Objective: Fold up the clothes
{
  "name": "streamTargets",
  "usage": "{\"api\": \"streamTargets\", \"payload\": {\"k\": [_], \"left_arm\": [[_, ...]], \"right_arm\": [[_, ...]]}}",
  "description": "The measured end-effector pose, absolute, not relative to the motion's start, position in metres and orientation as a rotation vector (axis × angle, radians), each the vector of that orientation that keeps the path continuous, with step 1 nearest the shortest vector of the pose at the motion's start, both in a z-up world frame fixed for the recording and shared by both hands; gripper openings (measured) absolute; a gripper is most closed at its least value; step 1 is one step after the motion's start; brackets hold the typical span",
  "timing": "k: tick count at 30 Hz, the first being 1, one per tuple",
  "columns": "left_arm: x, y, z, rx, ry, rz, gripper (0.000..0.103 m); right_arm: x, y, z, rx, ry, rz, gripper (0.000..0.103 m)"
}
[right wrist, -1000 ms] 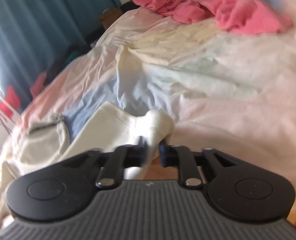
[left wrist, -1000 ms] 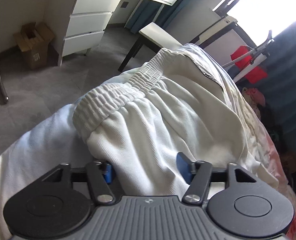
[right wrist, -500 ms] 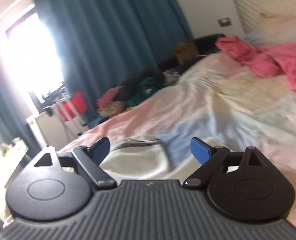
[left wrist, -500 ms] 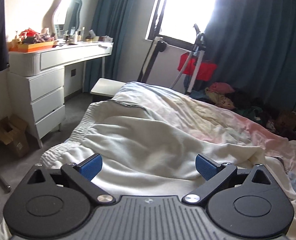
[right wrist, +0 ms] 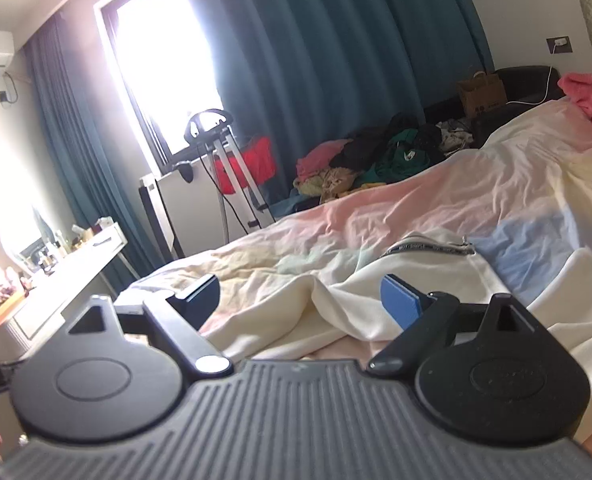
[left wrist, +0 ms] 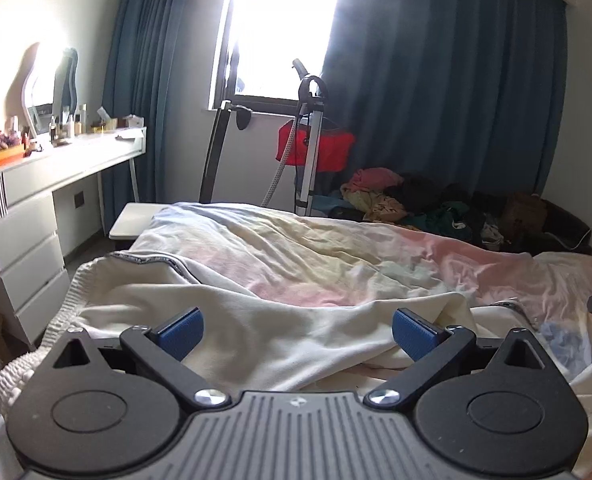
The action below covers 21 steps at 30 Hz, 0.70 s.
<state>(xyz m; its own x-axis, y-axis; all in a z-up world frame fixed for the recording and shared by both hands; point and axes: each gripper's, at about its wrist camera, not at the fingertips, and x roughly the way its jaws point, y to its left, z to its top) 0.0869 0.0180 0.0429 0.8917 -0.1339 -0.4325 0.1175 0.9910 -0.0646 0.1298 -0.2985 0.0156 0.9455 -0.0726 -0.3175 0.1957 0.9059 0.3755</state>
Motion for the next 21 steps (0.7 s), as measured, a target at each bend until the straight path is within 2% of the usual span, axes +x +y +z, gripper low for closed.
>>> {"api": "streamTargets", "payload": {"k": [6,9,13,17,21], "left_arm": [[0.108,0.020,-0.006,0.015,0.449,-0.131,0.101],[0.116,0.022,-0.027,0.055,0.478,-0.119,0.101],[0.128,0.033,-0.042,-0.059,0.568,-0.158,0.102],[0.138,0.028,-0.059,-0.039,0.613,-0.175,0.102],[0.148,0.031,-0.078,-0.082,0.680,-0.183,0.102]], "right_arm": [[0.148,-0.294,-0.008,0.368,0.404,-0.125,0.089],[0.171,-0.313,-0.033,0.533,0.512,-0.084,0.089],[0.200,-0.351,-0.081,0.890,0.604,-0.116,0.091],[0.223,-0.375,-0.132,1.220,0.544,-0.184,0.090],[0.245,-0.385,-0.153,1.314,0.437,-0.273,0.087]]}}
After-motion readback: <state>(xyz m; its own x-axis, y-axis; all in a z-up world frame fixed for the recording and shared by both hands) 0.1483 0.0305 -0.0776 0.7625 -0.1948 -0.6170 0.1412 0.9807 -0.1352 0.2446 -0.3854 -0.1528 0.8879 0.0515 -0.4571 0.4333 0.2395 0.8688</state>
